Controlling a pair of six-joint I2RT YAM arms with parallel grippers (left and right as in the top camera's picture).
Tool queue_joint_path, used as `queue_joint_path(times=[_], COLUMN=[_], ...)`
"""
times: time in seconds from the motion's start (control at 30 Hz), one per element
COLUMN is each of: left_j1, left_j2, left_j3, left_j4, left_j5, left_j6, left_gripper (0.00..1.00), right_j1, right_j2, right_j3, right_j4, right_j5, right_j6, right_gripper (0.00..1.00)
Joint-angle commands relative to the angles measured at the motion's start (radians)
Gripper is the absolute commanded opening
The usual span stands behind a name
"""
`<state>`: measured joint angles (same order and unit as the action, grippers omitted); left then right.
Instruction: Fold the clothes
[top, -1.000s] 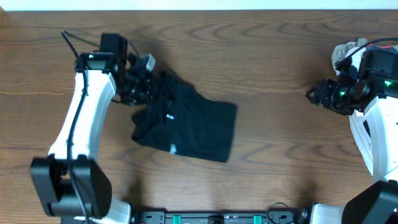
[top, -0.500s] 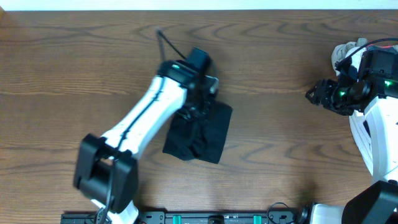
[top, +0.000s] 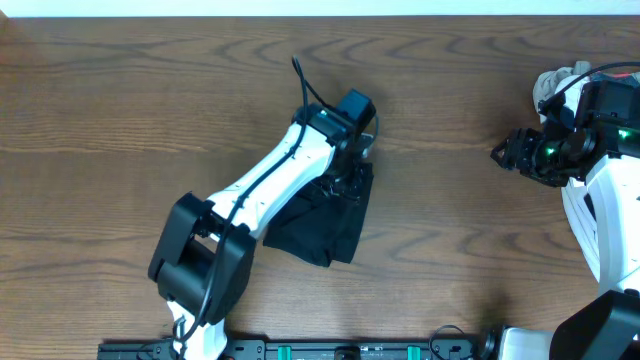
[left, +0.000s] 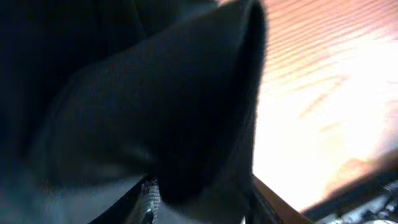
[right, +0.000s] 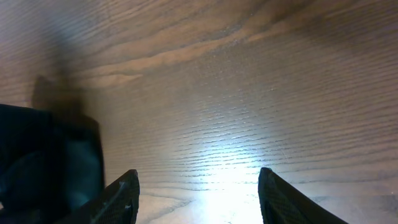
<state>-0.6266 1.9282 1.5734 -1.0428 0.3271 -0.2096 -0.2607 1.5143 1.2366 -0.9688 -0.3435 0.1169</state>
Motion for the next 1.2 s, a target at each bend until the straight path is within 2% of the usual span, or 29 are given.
queue_joint_path(times=[0.0, 0.1, 0.13, 0.23, 0.27, 0.33, 0.53, 0.67, 0.77, 0.87, 0.97, 1.17], left_j1=[0.027, 0.072, 0.095, 0.165, 0.185, 0.218, 0.233, 0.171, 0.065, -0.052, -0.121, -0.086], left_j2=[-0.127, -0.183, -0.191, -0.182, -0.176, -0.162, -0.134, -0.134, -0.14, -0.148, -0.148, -0.165], left_j3=[0.076, 0.075, 0.074, 0.038, 0.013, -0.053, -0.276, -0.346, -0.343, -0.341, -0.341, -0.322], left_j4=[-0.053, -0.104, -0.125, -0.146, -0.14, -0.113, 0.044, 0.15, 0.233, 0.291, 0.302, 0.212], left_j5=[-0.108, -0.232, -0.258, -0.267, -0.267, -0.25, -0.04, 0.192, 0.361, 0.364, 0.304, 0.17], left_j6=[-0.006, -0.006, -0.006, -0.006, -0.006, -0.006, -0.012, -0.041, -0.053, -0.063, -0.082, -0.084], left_gripper=[0.48, 0.47, 0.4, 0.08, 0.06, 0.06, 0.06, 0.06, 0.06, 0.06, 0.06, 0.06], right_j1=[-0.006, -0.006, -0.006, -0.006, -0.006, -0.006, -0.006, -0.006, -0.006, -0.006, -0.006, -0.004], right_j2=[-0.013, -0.013, -0.013, -0.013, -0.013, -0.013, -0.013, -0.013, -0.013, -0.013, -0.013, -0.013], right_j3=[0.016, 0.016, 0.016, 0.016, 0.016, 0.016, 0.016, 0.016, 0.016, 0.016, 0.016, 0.016], right_j4=[-0.006, -0.013, -0.015, -0.017, -0.019, -0.021, -0.023, -0.022, -0.022, -0.022, -0.023, -0.024], right_j5=[-0.005, -0.004, -0.004, -0.005, -0.005, -0.005, -0.005, -0.005, -0.004, -0.005, -0.005, -0.026], right_j6=[-0.018, -0.018, -0.018, -0.018, -0.018, -0.018, -0.018, -0.018, -0.018, -0.018, -0.018, -0.018], right_gripper=[0.6, 0.61, 0.61, 0.61, 0.61, 0.6, 0.6, 0.6, 0.6, 0.61, 0.61, 0.62])
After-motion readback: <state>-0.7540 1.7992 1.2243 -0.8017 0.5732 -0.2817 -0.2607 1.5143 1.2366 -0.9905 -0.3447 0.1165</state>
